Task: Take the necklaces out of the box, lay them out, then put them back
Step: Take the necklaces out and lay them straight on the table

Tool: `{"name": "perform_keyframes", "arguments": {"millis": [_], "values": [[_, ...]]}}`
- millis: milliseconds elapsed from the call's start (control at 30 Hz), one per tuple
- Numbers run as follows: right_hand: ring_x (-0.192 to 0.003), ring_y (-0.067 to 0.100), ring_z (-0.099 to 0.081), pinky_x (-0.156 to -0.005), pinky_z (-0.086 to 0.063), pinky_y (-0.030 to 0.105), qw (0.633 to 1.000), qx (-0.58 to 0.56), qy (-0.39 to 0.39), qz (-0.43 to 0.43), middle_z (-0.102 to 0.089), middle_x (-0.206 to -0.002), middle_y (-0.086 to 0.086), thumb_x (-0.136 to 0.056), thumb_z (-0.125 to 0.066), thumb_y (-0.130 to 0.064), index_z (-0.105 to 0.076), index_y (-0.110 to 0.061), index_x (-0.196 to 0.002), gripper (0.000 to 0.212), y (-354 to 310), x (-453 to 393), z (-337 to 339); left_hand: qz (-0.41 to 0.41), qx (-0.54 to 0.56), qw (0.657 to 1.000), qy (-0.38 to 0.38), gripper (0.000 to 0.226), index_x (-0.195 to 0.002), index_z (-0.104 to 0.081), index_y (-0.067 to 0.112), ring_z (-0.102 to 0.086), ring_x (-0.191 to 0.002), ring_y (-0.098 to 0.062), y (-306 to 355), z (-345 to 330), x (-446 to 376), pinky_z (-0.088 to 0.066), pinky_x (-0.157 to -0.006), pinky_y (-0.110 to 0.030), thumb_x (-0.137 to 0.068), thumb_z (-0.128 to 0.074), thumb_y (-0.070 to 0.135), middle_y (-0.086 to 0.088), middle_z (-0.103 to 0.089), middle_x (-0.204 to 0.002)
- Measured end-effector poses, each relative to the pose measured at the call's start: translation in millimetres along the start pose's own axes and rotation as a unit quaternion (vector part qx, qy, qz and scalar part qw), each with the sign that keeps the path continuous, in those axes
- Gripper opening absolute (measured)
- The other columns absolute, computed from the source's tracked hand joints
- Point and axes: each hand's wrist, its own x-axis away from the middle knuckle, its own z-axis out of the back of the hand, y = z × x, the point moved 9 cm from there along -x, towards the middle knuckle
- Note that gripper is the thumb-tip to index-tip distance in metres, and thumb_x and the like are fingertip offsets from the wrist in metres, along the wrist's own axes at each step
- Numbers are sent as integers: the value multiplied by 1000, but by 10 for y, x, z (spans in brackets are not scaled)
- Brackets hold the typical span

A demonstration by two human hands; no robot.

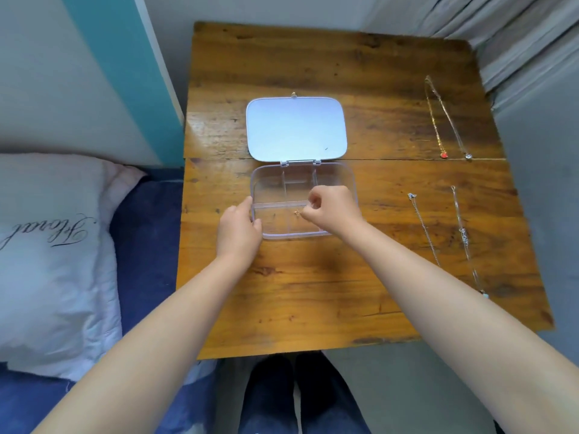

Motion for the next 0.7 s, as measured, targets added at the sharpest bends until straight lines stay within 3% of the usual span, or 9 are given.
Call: {"name": "perform_keyframes", "arguments": {"millis": [100, 167, 300, 433, 700], "values": [[-47, 2, -61, -49, -45, 18, 988, -152, 39, -9, -56, -62, 4, -75, -56, -3, -57, -14, -70, 13, 157, 148, 447, 3, -73, 997, -1, 44, -136, -44, 9, -54, -112, -34, 37, 48, 18, -48, -88, -41, -93, -53, 16, -16, -55, -123], [-38, -4, -59, -39, -44, 10, 973, -221, 57, -24, -57, -63, 5, -78, -55, 1, -54, -16, -69, 19, 312, 222, 764, 0, -110, 994, 10, 42, -132, -47, 8, -51, -114, -34, 112, 96, 51, -49, -87, -42, -91, -55, 16, -16, -51, -125], [-50, 2, -64, -46, -53, 14, 942, -318, 100, -42, -62, -71, 6, -85, -52, 1, -53, -14, -73, 19, 575, 267, 1459, -40, -144, 989, 17, 35, -123, -54, 3, -48, -114, -34, 473, 113, 92, -48, -87, -43, -89, -55, 13, -17, -50, -124], [-63, 12, -64, -51, -54, 12, 935, -324, 139, -38, -62, -78, 8, -88, -47, -2, -54, -5, -90, 7, 719, 239, 2077, -79, -144, 986, 6, 27, -112, -60, 0, -48, -114, -34, 1081, 58, 102, -47, -85, -43, -88, -51, 11, -17, -53, -121], [-61, 11, -64, -56, -56, 15, 927, -322, 190, 21, -63, -84, 14, -88, -48, -3, -53, -15, -76, 18, 828, -356, 3117, -98, -135, 986, -2, 26, -109, -62, 2, -53, -108, -34, 2234, -190, -43, -49, -83, -39, -88, -49, 13, -15, -55, -116]]}}
